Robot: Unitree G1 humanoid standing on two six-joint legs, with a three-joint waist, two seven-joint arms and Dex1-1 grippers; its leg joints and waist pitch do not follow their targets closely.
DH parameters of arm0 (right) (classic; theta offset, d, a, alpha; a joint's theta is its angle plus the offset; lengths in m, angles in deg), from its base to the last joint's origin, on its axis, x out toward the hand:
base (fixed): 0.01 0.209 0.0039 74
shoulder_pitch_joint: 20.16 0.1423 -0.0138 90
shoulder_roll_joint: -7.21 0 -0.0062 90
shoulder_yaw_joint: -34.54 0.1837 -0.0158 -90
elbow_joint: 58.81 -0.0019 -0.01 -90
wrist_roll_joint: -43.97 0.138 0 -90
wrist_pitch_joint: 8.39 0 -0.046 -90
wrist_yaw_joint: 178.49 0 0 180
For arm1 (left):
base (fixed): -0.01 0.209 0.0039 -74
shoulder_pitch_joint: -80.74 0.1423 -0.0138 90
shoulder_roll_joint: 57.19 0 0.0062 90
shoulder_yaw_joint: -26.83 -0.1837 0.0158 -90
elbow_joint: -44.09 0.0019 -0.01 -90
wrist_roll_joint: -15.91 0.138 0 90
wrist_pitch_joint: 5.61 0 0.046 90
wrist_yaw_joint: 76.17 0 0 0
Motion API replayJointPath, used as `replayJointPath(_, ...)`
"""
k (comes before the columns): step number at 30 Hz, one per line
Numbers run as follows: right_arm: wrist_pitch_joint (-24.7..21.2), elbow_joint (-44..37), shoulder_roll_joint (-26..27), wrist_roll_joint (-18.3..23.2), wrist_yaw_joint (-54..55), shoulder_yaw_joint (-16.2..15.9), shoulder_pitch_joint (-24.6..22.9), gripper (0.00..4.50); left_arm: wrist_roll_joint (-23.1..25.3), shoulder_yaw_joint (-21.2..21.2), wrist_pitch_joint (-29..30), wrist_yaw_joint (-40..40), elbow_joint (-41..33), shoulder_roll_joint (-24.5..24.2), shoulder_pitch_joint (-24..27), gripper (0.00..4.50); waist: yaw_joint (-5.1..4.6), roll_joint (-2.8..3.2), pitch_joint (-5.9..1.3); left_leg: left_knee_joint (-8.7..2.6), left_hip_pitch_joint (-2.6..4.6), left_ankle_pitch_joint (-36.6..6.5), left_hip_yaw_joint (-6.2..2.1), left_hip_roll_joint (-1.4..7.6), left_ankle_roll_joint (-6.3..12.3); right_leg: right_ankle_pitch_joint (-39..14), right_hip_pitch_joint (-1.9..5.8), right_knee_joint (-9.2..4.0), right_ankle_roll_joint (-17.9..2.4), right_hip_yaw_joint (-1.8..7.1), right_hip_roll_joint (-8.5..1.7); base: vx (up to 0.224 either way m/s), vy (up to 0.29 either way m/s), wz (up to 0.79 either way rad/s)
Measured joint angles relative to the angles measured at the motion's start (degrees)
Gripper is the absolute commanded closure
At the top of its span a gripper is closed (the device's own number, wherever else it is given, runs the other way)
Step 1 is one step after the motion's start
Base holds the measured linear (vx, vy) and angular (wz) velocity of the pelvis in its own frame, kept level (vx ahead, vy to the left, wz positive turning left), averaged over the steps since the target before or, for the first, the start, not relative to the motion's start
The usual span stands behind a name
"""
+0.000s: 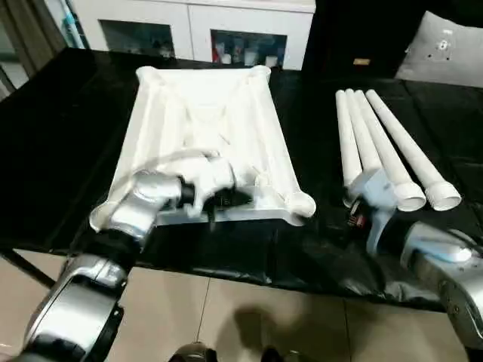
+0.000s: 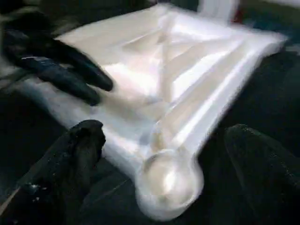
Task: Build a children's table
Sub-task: Move table base
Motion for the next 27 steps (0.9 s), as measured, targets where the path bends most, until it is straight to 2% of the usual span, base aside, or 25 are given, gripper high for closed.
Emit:
replayJointPath(3,-4.77,-1.34,3.51,-1.34,5.86,0.27,0.78,0.0,-2.42,5.09,2.48,8.79,-8.18,2.46,5.81,3.36,-0.21,0.04,-0.06,0.02,0.12,0.0,0.0,0.03,-0.09,0.03,0.1,0.02,-0.05,0.0,0.01,0.0,0.0,0.0)
replayJointPath(5,-7.36,-1.36,4.42,-2.36,8.1,-0.17,0.82,0.0,-2.89,6.66,4.88,13.41,-11.76,3.58,8.36,3.36,-0.19,0.04,-0.06,0.04,0.11,-0.01,0.01,0.03,-0.16,0.07,0.09,0.02,-0.08,0.0,0.01,0.0,0.0,0.0)
replayJointPath(6,-8.06,-1.27,6.14,-2.9,10.01,-0.15,0.66,0.0,-2.93,8.78,6.78,18.48,-16.4,4.84,11.76,3.36,-0.35,0.02,-0.09,0.05,0.14,-0.01,0.02,0.03,-0.16,0.07,0.12,0.04,-0.09,0.01,0.01,0.0,0.0,0.0)
replayJointPath(9,-6.86,-1.02,9.95,-3.31,13.65,-0.2,0.3,0.0,-0.3,11.54,10.46,28.5,-25.3,7.76,18.31,3.36,-0.49,-0.14,-0.13,0.05,0.13,0.0,0.12,0.07,-0.16,0.07,0.1,0.02,-0.06,0.0,0.02,0.0,0.0,0.0)
replayJointPath(12,-4.8,-0.22,13.52,-4.92,18.18,-0.02,0.46,0.0,2.16,15.12,16.87,38.22,-33.12,11.27,23.93,3.36,-0.88,-0.85,-0.43,0.05,0.15,-0.01,0.14,0.16,-0.17,0.06,0.11,0.0,-0.05,-0.01,0.09,0.0,0.0,0.0)
replayJointPath(15,-4.68,0.02,15.98,-4.81,19.56,-0.08,0.6,0.0,3.49,17.6,20.69,43.82,-38.85,12.32,27.26,3.36,-1.68,-1.08,-0.51,0.11,0.32,-0.05,-0.09,0.57,-0.21,-0.21,0.5,0.02,0.49,-0.23,0.34,0.0,0.0,0.0)
replayJointPath(16,-4.6,0.02,16.72,-4.74,19.62,-0.08,0.59,0.0,3.74,17.87,21.3,44.68,-40.02,12.14,27.52,3.36,-1.93,-1.16,-0.53,0.15,0.4,-0.04,-0.2,0.62,-0.22,-1.22,0.26,1.35,1.99,0.01,0.36,0.0,0.0,0.0)
replayJointPath(17,-4.46,0.07,17.51,-4.53,19.63,-0.07,0.58,0.0,3.97,18.13,21.69,45.56,-41.21,11.73,27.71,3.36,-2.3,-1.43,-0.63,0.24,0.43,0.04,-0.24,0.63,-0.14,-2.6,-0.72,4.16,3.65,1.31,0.25,0.0,0.0,0.0)
replayJointPath(18,-3.79,0.44,18.67,-4.39,20.12,-0.11,0.59,0.0,4.16,18.49,22.68,46.83,-42.9,11.15,27.75,3.36,-2.96,-2.03,-0.94,0.33,0.33,0.23,-0.3,0.64,-0.31,-3.69,-1.52,7.68,3.97,4.12,-0.4,0.003,-0.058,0.13)
replayJointPath(19,-3.4,0.8,19.06,-4.41,20.55,-0.13,0.6,0.0,4.25,18.72,23.12,47.44,-43.96,10.99,27.66,3.36,-3.21,-2.61,-1.35,0.43,-0.04,0.39,-0.41,0.59,-0.57,-3.88,-1.35,7.84,3.45,5.79,-1.43,0.007,-0.103,0.13)
replayJointPath(20,-3.09,1.3,18.99,-4.75,21.25,-0.14,1.0,0.0,4.63,18.99,23.6,48.08,-44.99,10.85,27.51,3.36,-3.2,-3.13,-1.71,0.8,-0.72,0.48,-0.48,0.81,-0.78,-4.99,-1.18,6.46,4.38,6.63,-2.14,0.007,-0.103,0.13)
replayJointPath(21,-3.04,1.75,18.87,-5.35,21.99,-0.07,1.26,0.0,4.88,19.16,24.3,48.57,-45.59,10.95,27.63,3.36,-3.01,-3.49,-1.9,1.11,-1.88,0.58,-0.73,1.06,-0.17,-4.56,-1.4,6.3,3.31,6.47,-1.66,0.0,-0.153,-0.03)
replayJointPath(22,-3.08,2.04,18.65,-5.84,23.07,0.27,0.98,0.0,5.03,19.02,25.22,48.92,-45.81,11.39,27.76,3.36,-2.56,-3.49,-1.91,1.12,-1.97,0.51,-1.09,1.05,0.25,-4.41,-1.59,6.25,2.99,6.29,-1.59,-0.025,-0.155,-0.08)
replayJointPath(23,-3.7,2.36,19.11,-6.2,24.14,0.99,0.93,0.0,5.25,18.46,26.32,49.34,-46.45,12.03,28.11,3.36,-2.43,-3.48,-1.92,0.63,-1.9,0.63,-1.22,1.12,0.03,-4.23,-1.64,6.25,2.97,6.3,-1.39,-0.025,-0.155,-0.08)
replayJointPath(24,-4.51,2.57,19.6,-6.25,24.71,1.83,0.92,0.0,5.3,18.14,27.24,49.54,-47.48,12.52,28.62,3.36,-2.4,-3.39,-1.92,0.1,-1.64,1.41,-1.2,1.47,-1.26,-4.22,-1.62,6.21,2.89,6.25,-1.08,-0.048,-0.106,-0.03)
replayJointPath(25,-4.92,2.53,19.75,-5.81,24.5,2.24,0.86,0.0,5.4,18.14,27.79,49.75,-48.47,12.4,29.11,3.36,-2.42,-3.23,-1.86,-0.16,-1.48,1.97,-1.19,1.91,-2.36,-4.21,-1.51,6.0,2.96,6.11,-0.77,-0.048,-0.055,-0.03)
replayJointPath(27,-4.89,2.02,19.46,-5.23,23.16,1.75,0.26,0.0,5.42,18.43,28.38,49.95,-49.9,12.16,29.63,3.36,-2.39,-3.08,-1.8,-0.25,-1.25,2.2,-1.08,2.45,-3.31,-3.74,-1.23,5.39,2.82,5.63,-0.61,-0.052,-0.036,0.0)
